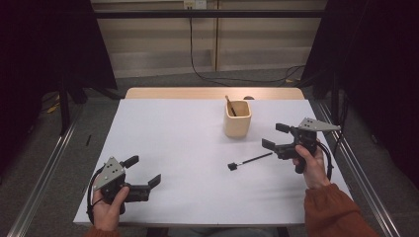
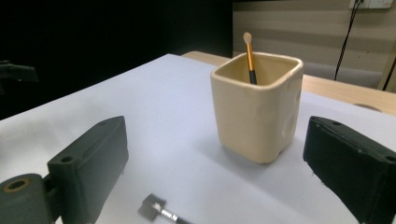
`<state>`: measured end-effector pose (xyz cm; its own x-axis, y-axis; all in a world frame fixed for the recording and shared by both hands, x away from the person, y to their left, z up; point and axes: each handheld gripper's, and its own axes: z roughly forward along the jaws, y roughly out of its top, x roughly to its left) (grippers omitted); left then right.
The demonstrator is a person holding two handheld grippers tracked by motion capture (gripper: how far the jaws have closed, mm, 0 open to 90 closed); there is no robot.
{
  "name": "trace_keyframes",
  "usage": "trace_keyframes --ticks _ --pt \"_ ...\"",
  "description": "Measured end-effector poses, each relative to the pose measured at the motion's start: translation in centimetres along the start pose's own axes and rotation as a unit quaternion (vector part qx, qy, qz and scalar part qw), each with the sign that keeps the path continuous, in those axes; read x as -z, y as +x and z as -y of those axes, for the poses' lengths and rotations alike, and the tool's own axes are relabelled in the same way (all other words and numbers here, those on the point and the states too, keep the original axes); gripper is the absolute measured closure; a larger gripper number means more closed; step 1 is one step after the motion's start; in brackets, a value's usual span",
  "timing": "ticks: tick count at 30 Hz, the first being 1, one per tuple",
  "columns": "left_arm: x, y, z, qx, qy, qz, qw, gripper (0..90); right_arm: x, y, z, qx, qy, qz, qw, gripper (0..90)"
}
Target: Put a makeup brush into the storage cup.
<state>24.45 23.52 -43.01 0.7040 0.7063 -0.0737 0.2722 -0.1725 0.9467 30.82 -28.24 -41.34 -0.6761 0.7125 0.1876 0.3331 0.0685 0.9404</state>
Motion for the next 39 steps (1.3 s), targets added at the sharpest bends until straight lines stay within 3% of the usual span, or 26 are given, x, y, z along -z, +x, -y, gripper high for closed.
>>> trace_keyframes --ticks 8,9,12,18,22,26,29,39 --pt "0.4 0.1 0.1 0.009 -0.006 -0.008 0.9999 1.6 1.8 1.2 0.7 -0.003 0.011 0.012 0.9999 5.2" --pt "0.4 0.2 0.1 0.007 -0.008 -0.008 0.9999 1.6 2.1 1.4 1.0 -0.007 0.004 0.017 0.9998 5.2" --pt "0.6 0.2 0.1 0.007 -0.005 -0.009 0.9999 1.5 2.6 2.1 2.2 -0.003 0.022 0.021 0.9995 5.2" --pt "0.9 0.3 0.3 0.011 -0.009 -0.015 0.9998 1.5 4.2 3.1 4.1 -0.008 0.034 0.036 0.9988 5.2" --pt "1.0 0.1 0.3 0.009 -0.009 -0.016 0.9998 1.4 5.7 3.5 4.8 -0.017 0.023 0.04 0.9988 5.2" --pt "1.0 0.0 0.2 0.003 -0.009 -0.013 0.9999 1.3 5.9 3.7 5.6 -0.021 0.036 0.035 0.9985 4.6" --pt "1.0 0.1 0.2 0.004 -0.009 -0.014 0.9999 1.1 5.9 3.7 5.3 -0.022 0.021 0.029 0.9991 4.4" --pt "1.0 0.2 0.3 0.005 -0.008 -0.011 0.9999 1.2 6.0 3.5 5.1 -0.02 0.019 0.021 0.9994 2.7"
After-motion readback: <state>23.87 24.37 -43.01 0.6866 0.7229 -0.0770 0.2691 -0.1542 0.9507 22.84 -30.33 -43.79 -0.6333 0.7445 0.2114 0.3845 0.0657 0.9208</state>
